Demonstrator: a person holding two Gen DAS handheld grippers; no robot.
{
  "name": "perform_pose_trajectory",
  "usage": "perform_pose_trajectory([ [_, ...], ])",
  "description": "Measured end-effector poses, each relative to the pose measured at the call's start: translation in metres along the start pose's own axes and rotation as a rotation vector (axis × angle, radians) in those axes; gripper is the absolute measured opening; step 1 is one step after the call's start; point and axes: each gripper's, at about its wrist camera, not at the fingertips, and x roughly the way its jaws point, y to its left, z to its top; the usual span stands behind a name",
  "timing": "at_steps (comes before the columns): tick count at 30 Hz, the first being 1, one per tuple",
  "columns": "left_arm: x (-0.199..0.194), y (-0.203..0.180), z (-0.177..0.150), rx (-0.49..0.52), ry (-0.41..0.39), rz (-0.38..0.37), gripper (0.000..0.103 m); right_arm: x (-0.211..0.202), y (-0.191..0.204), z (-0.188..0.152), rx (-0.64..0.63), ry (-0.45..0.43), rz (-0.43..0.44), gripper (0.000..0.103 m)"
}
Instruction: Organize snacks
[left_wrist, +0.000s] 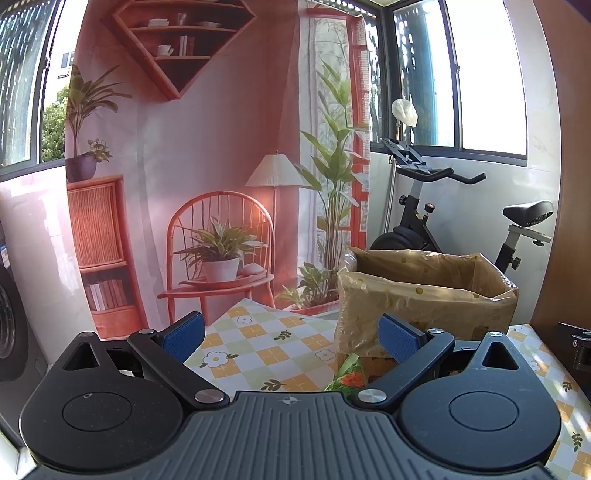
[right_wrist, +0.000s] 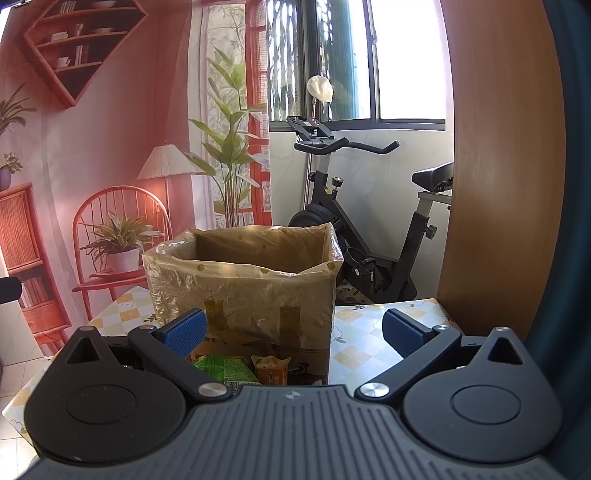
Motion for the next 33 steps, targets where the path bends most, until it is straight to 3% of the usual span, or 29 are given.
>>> perform_pose_trajectory([
  [7, 0.007, 0.007, -0.009, -0.084, -0.031, -0.063, 0.101, 0.003, -0.002, -0.004, 0.008, -0.029, 0.011, 0.103],
  [11, 0.021, 0.006, -0.021, -0.087, -0.016, -0.058, 0.101, 0.013, -0.007, -0.016, 0.02, -0.05, 0.021, 0.103],
  [14, 0.035, 0.008, -0.027, -0.088, 0.04, -0.053, 0.101, 0.026, -0.009, -0.023, 0.018, 0.003, 0.012, 0.103],
  [23, 0.061, 0.021, -0.038, -0.126, 0.11, -0.047, 0.102, 0.054, -0.017, -0.045, 0.049, 0.094, 0.006, 0.103],
  [27, 0.071, 0.025, -0.044, -0.127, 0.106, -0.061, 0.102, 0.062, -0.017, -0.053, 0.046, 0.112, 0.004, 0.103],
  [33, 0.072, 0.021, -0.054, -0.047, 0.068, -0.11, 0.102, 0.071, -0.017, -0.064, 0.039, 0.131, 0.003, 0.103],
])
